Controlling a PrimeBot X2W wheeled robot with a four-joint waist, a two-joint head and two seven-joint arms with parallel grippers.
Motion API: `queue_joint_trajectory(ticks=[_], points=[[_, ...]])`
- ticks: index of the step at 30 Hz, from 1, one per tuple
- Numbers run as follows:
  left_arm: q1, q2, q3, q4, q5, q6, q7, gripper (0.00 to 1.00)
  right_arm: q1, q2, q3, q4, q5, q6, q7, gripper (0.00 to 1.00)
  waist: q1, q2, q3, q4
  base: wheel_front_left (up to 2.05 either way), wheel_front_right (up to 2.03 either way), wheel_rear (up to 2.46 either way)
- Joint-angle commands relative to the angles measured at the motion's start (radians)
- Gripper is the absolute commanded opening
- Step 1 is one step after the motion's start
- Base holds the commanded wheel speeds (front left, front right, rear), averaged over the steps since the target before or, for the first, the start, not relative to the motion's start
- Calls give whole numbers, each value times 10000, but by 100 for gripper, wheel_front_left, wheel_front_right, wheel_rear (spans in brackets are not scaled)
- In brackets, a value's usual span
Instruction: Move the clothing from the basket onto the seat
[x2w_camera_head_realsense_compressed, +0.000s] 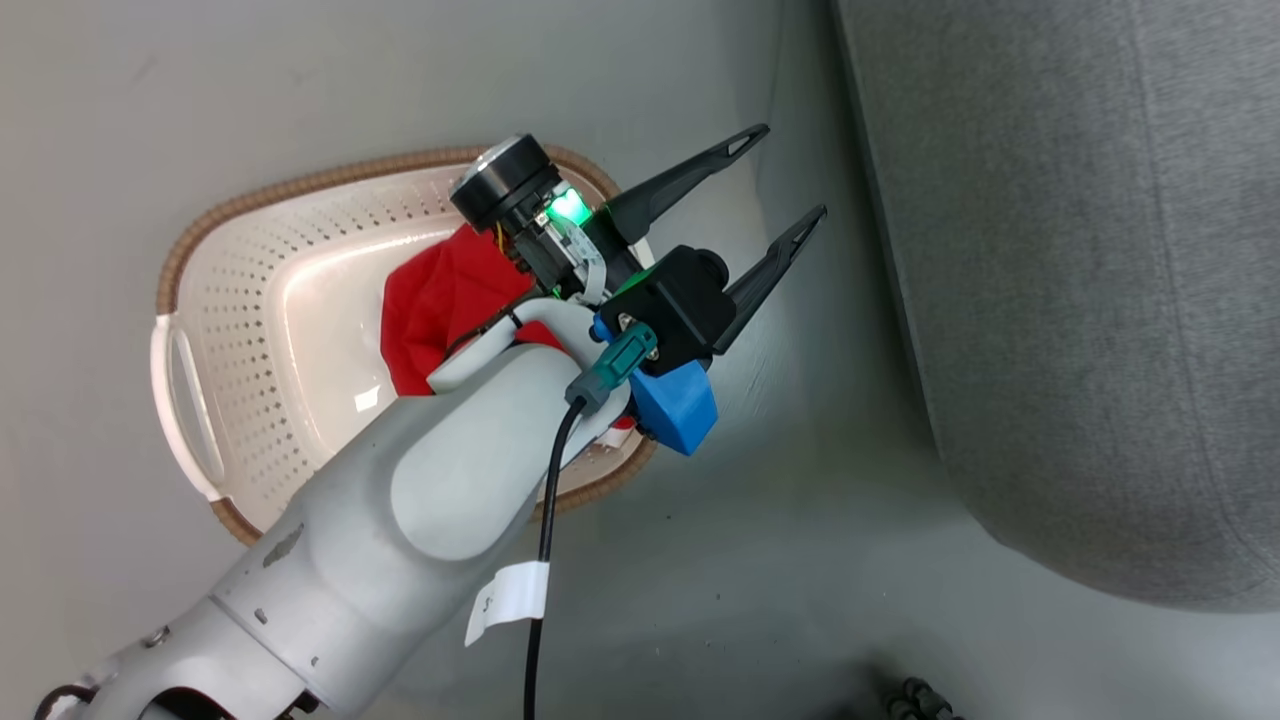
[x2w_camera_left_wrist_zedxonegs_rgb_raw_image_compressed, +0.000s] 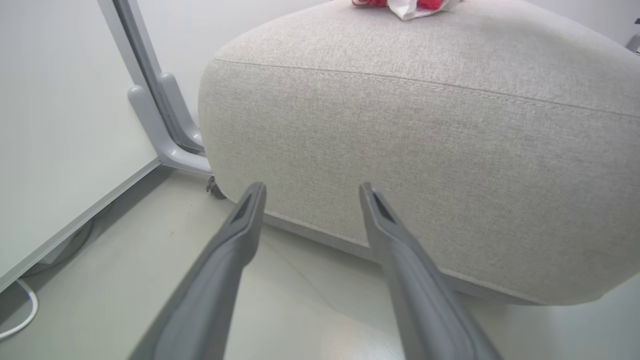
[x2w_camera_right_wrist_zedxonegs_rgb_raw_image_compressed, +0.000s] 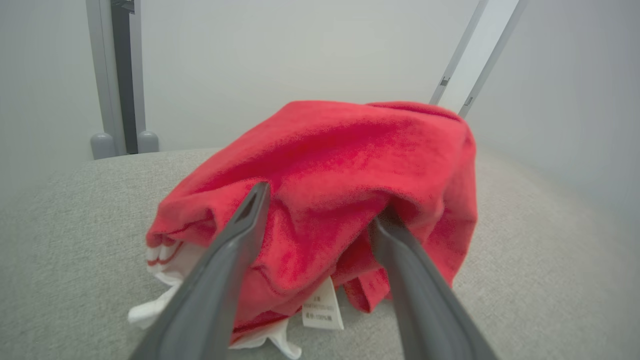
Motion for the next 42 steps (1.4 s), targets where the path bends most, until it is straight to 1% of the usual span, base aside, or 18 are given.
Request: queue_joint_trajectory(ticks=[1, 6, 7, 8, 9, 11, 15, 19, 22, 32, 37, 42], points=[[134, -19, 86, -37, -55, 57, -26, 100, 446, 180, -39, -229, 30, 1, -5, 100, -1, 0, -374, -53, 0, 0, 0], [614, -88, 253, -131, -223, 120, -26, 100, 1724, 612, -80, -1160, -106, 1, -5, 100, -1, 0, -1222, -32, 0, 0, 0], [614, -88, 253, -131, -223, 120, -26, 100, 1724, 612, -80, -1160, -106, 1, -5, 100, -1, 0, -1222, -32, 0, 0, 0], [869, -117, 357, -162, -271, 140, -26, 100, 2226, 791, -134, -1562, -142, 1, -5, 100, -1, 0, -1597, 26, 0, 0, 0], [869, -117, 357, -162, -271, 140, -26, 100, 2226, 791, -134, -1562, -142, 1, -5, 100, -1, 0, -1597, 26, 0, 0, 0], [1123, -154, 490, -199, -327, 184, -26, 100, 2649, 968, -141, -1940, -219, 1, -5, 100, -1, 0, -1987, 99, 0, 0, 0], [1652, -213, 859, -290, -493, 270, -26, 100, 3349, 1253, 139, -2699, -321, 1, -5, 100, -1, 0, -2673, 264, 0, 0, 0], [2224, -214, 1406, -462, -584, 405, -26, 100, 3861, 1451, 866, -3252, -391, 1, -5, 100, -1, 0, -3410, 459, 0, 0, 0], [2659, -219, 1891, -667, -631, 470, -26, 100, 4071, 1500, 1541, -3419, -409, 1, -5, 100, -1, 0, -3905, 673, 0, 0, 0], [4101, -315, 3775, -1489, -453, 659, -26, 100, 4412, 1662, 3710, -3490, -298, 1, -5, 100, -1, 0, -5205, 1539, 0, 0, 0], [4912, -295, 4809, -1914, -281, 705, -25, 100, 4505, 1822, 4424, -3458, -189, 1, -5, 100, -1, 0, -5706, 1853, 0, 0, 0], [5763, -313, 5821, -2309, -20, 747, -25, 100, 4817, 2050, 4785, -3363, -116, 1, -5, 100, -1, 0, -6157, 2119, 0, 0, 0]])
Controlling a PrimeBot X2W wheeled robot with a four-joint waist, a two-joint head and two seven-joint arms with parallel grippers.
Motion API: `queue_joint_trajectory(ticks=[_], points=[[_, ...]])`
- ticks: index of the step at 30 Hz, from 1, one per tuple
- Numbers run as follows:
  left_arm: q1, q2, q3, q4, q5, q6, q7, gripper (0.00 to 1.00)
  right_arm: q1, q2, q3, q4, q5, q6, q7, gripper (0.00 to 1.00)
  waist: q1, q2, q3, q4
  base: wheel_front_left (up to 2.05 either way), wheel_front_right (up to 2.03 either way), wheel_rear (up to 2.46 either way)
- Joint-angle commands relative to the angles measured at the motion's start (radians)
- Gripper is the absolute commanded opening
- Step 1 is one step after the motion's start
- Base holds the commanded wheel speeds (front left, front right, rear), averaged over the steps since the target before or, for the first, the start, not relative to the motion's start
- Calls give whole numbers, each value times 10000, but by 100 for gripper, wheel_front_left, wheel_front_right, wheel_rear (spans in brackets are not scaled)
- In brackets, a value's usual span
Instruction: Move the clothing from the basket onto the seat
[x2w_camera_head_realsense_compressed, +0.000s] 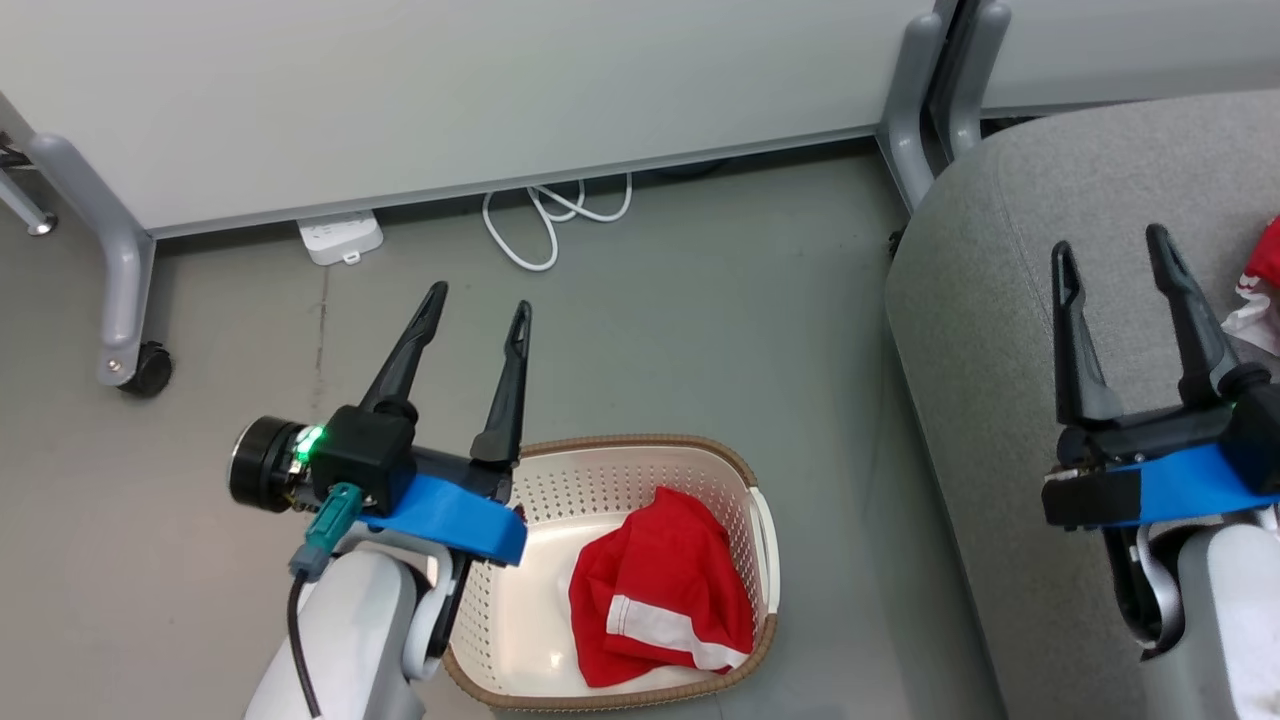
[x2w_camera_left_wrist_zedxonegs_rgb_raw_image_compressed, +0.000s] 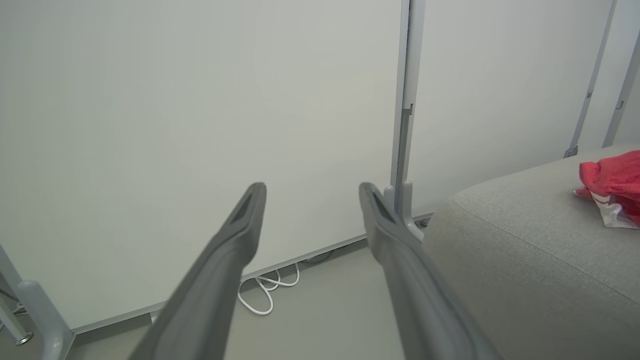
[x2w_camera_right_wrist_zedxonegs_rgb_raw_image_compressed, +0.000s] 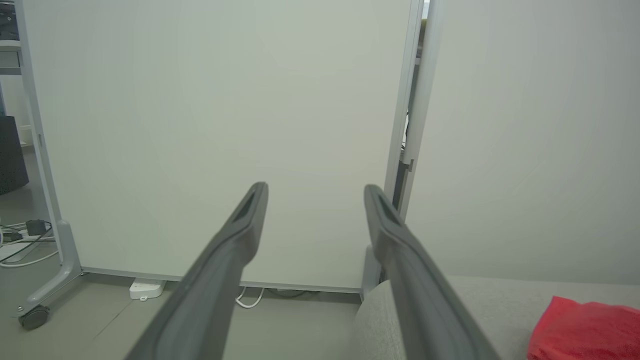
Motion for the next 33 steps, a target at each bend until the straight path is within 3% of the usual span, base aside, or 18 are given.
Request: queue_joint_trajectory(ticks=[1, 13, 33], points=[[199, -17, 167, -75, 77, 32, -25, 100, 297, 87, 18, 40, -21, 1, -3, 100, 2, -1, -253, 196, 0, 0, 0], [1791, -285, 1818, -419, 483, -199, -25, 100, 1735, 573, -118, 180, -22, 1, -3, 100, 2, -1, -1133, 503, 0, 0, 0], [2661, -627, 2432, -149, 741, -580, -25, 100, 2948, 1033, -273, 453, 216, 1, -4, 100, 2, -1, -1584, 570, 0, 0, 0]])
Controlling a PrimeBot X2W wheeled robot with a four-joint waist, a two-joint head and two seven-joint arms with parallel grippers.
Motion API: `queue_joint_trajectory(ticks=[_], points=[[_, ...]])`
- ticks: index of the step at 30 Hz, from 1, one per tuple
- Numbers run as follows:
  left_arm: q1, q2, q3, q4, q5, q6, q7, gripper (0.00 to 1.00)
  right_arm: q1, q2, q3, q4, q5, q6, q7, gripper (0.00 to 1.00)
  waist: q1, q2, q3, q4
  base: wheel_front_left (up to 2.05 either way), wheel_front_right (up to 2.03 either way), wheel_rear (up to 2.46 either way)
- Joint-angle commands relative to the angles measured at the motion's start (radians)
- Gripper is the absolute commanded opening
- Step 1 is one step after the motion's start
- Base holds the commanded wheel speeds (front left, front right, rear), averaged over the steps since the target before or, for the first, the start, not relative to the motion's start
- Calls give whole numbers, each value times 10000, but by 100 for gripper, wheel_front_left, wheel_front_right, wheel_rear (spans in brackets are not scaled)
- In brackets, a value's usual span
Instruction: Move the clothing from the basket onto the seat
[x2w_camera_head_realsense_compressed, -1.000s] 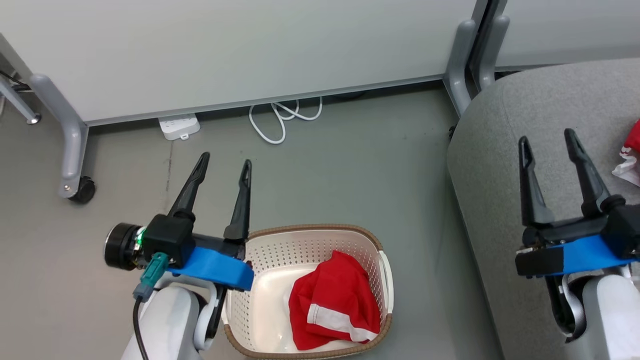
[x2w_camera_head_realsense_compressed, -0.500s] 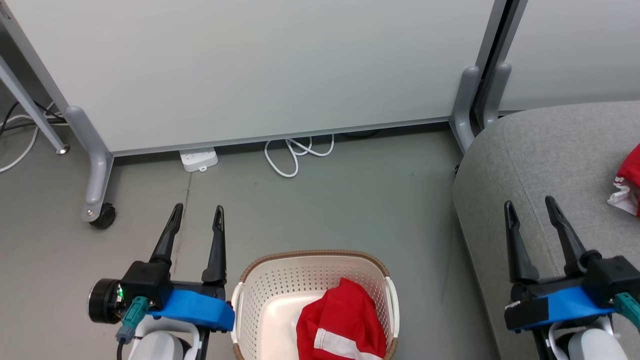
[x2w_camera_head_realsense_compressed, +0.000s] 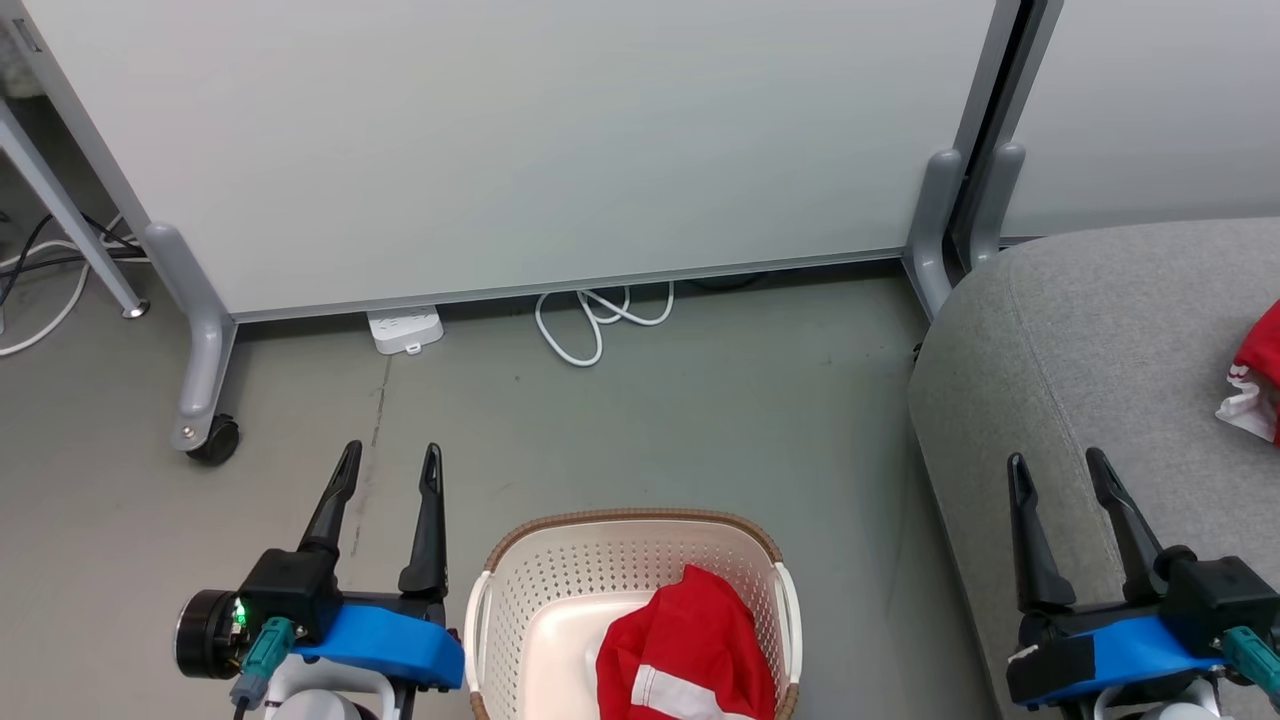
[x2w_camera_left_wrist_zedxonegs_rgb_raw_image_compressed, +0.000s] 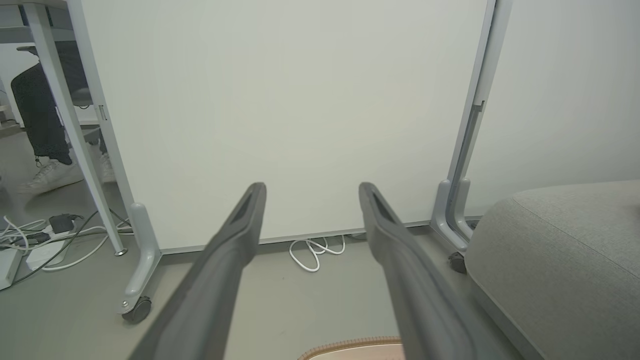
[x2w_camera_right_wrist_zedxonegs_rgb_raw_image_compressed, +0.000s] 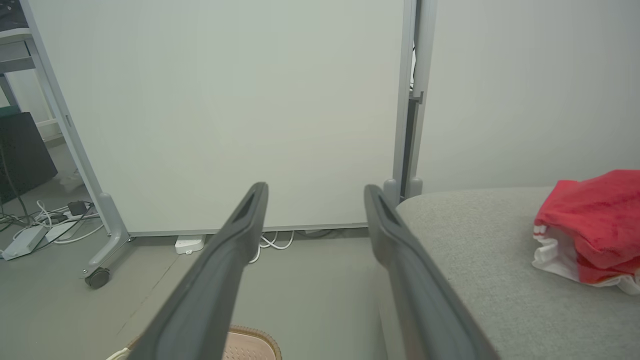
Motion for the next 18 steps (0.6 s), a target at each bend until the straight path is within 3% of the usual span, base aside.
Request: queue_joint_trajectory(ticks=[1, 18], points=[[49, -25, 58, 27, 38, -54, -27, 100, 160, 43, -11, 26, 28, 1, -4, 100, 1, -1, 8, 10, 0, 0, 0], [-213, -44, -57, 66, 101, -149, -27, 100, -86, 51, 153, 125, 195, 1, -4, 100, 1, -1, 167, 23, 0, 0, 0]])
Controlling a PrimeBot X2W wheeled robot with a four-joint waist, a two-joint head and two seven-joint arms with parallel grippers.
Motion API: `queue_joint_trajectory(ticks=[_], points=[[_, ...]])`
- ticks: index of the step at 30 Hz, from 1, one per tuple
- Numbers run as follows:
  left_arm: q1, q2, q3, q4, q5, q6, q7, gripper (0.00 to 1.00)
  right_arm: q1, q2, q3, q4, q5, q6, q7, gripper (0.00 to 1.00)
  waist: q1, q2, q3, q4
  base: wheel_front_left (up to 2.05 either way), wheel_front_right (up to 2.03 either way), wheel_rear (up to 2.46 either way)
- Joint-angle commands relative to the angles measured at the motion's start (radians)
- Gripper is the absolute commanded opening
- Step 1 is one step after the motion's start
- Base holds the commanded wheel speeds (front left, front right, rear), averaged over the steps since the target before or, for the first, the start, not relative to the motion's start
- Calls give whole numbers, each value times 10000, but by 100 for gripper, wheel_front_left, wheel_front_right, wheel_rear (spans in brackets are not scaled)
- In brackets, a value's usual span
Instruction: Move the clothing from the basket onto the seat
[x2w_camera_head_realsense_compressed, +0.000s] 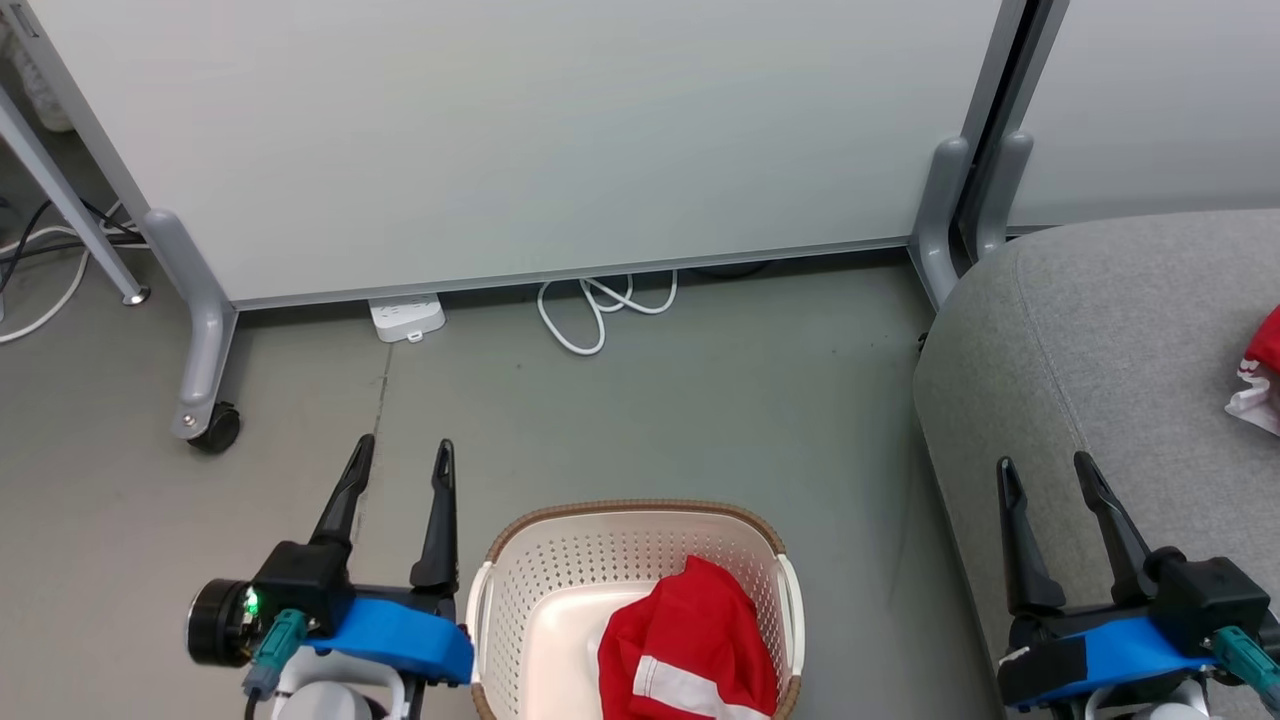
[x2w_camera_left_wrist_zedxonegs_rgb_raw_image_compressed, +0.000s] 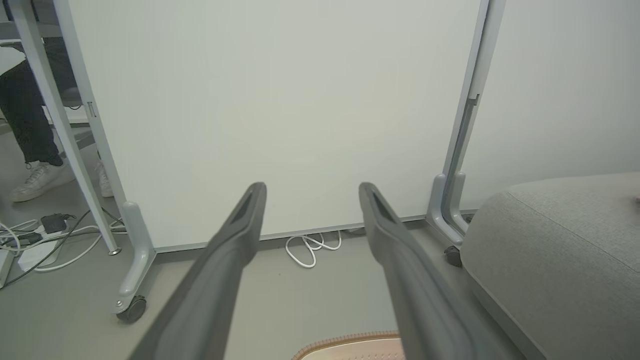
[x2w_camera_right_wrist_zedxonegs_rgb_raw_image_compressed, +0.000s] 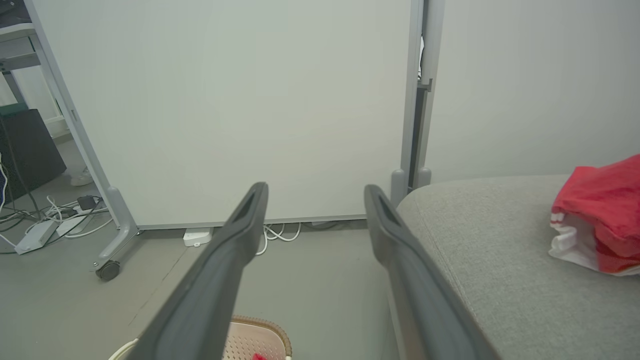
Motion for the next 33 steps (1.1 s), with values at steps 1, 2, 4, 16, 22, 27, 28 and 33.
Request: queue_joint_trajectory(ticks=[1, 2, 4, 16, 22, 27, 28, 33], points=[[-183, -23, -32, 2, 90, -69, -27, 100, -122, 22, 16, 13, 57, 1, -4, 100, 1, -1, 29, -15, 0, 0, 0], [-240, -22, -115, 31, 90, -83, -27, 100, -144, 21, 17, 11, 57, 1, -4, 100, 1, -1, 68, -29, 0, 0, 0], [-411, -24, -362, 148, 132, -89, -25, 100, -229, 21, 40, 4, 46, 1, -4, 100, 1, -1, 179, -73, 0, 0, 0], [-2288, 310, -2138, 1661, -58, -153, -25, 100, -1267, 18, 360, -215, -62, 1, -3, 100, 1, -1, 1658, -788, 0, 0, 0], [-3405, 674, -3201, 2696, -522, -154, -28, 100, -2093, 18, 493, -390, -153, 1, -4, 100, 1, -1, 2841, -1210, 0, 0, 0], [-4310, 1062, -4210, 3525, -930, -152, -25, 100, -2714, 17, 599, -543, -202, 1, -4, 100, 1, -1, 3824, -1497, 0, 0, 0], [-4502, 1131, -4413, 3691, -1010, -152, -27, 100, -2826, 17, 617, -580, -219, 1, -4, 100, 1, -1, 4013, -1543, 0, 0, 0], [-5420, 1403, -5456, 4675, -1506, -153, -27, 100, -3343, 18, 756, -838, -252, 1, -3, 100, 1, -1, 4942, -1772, 0, 0, 0]])
